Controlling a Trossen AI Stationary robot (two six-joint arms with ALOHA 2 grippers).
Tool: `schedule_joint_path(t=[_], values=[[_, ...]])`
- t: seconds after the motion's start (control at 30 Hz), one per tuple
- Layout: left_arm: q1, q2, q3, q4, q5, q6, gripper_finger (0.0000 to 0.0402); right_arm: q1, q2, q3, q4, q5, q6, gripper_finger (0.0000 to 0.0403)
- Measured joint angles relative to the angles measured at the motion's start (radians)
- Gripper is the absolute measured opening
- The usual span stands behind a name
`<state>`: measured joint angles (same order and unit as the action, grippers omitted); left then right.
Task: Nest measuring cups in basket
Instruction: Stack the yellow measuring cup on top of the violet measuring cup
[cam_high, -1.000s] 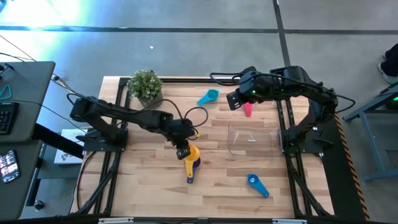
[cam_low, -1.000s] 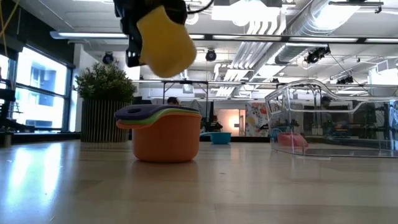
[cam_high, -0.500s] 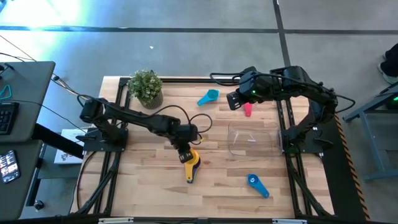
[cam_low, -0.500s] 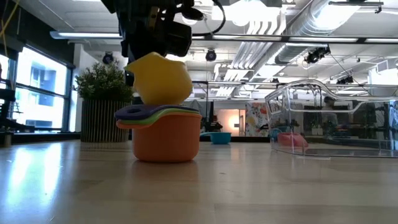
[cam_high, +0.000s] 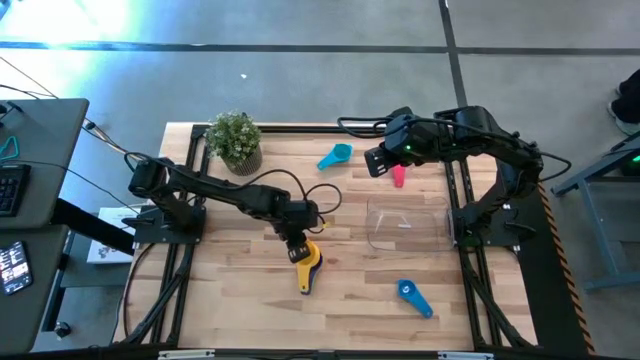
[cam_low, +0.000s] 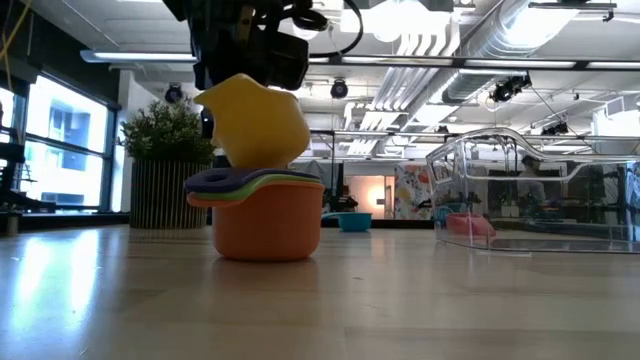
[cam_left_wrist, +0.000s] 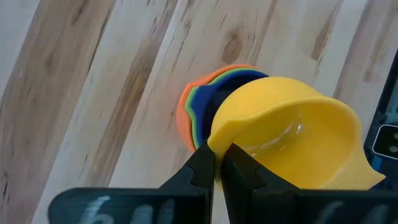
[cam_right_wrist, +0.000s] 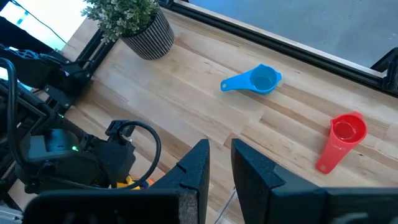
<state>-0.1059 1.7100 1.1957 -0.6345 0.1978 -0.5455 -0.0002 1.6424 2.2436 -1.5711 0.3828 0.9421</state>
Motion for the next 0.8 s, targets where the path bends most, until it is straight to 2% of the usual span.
schedule_joint_path(t=[0.5, 0.8], values=[[0.0, 0.0, 0.0, 0.005, 0.0, 0.007, 0.0011, 0.0, 0.0, 0.0, 0.0, -0.001, 0.0, 0.006], [0.0, 0.0, 0.0, 0.005, 0.0, 0.0, 0.0036, 0.0, 0.0, 0.0, 0.0, -0.001, 0.0, 0.006]])
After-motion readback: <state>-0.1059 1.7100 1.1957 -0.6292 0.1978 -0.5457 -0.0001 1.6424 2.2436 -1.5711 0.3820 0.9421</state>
